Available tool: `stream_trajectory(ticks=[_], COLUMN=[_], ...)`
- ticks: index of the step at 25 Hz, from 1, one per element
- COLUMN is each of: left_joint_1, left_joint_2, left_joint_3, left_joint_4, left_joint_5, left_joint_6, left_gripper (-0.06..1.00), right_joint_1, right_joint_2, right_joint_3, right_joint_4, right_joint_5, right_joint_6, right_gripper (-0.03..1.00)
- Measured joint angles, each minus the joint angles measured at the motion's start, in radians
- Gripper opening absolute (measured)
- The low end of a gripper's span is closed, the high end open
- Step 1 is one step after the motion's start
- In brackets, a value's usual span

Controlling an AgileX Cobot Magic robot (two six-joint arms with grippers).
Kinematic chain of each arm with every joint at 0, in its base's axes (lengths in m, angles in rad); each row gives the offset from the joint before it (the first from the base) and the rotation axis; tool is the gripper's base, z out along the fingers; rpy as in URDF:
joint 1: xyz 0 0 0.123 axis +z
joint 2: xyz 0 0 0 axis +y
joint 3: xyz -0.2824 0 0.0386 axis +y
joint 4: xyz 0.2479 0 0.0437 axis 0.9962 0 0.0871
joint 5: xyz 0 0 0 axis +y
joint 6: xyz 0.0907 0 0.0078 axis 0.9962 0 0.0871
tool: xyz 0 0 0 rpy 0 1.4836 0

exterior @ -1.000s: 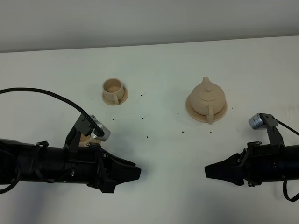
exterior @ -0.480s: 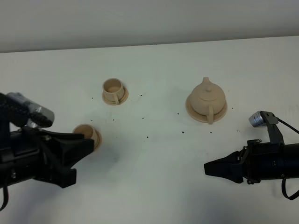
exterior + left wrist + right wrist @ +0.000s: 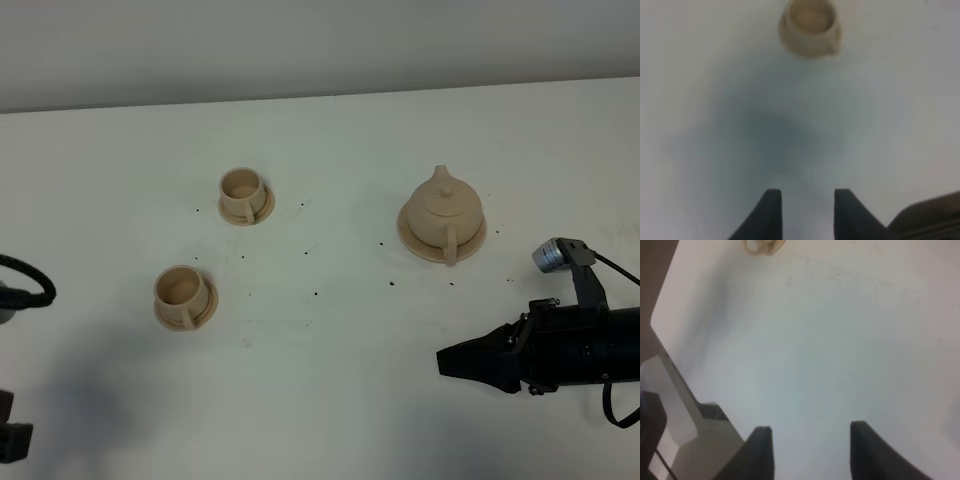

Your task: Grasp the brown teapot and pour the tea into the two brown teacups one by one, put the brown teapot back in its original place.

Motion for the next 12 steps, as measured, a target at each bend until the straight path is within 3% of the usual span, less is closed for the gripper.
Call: stream_trajectory(ticks=[6,12], left_joint_1=[0.000,0.000], left_joint_2=[-0.103,-0.259], left_joint_3=[0.115,0.131], left_joint_4=[-0.009,-0.059], left_joint_5=[0.016,0.024], left_joint_6=[0.000,0.035], left_gripper=[0.30,0.29], right_joint_1=[0.000,0.000], right_joint_2=[0.000,0.000], right_joint_3=[0.000,0.000], right_joint_4=[0.000,0.000], right_joint_5=[0.000,0.001], right_joint_6=[-0.015,-0.037], right_gripper=[0.39,0.39])
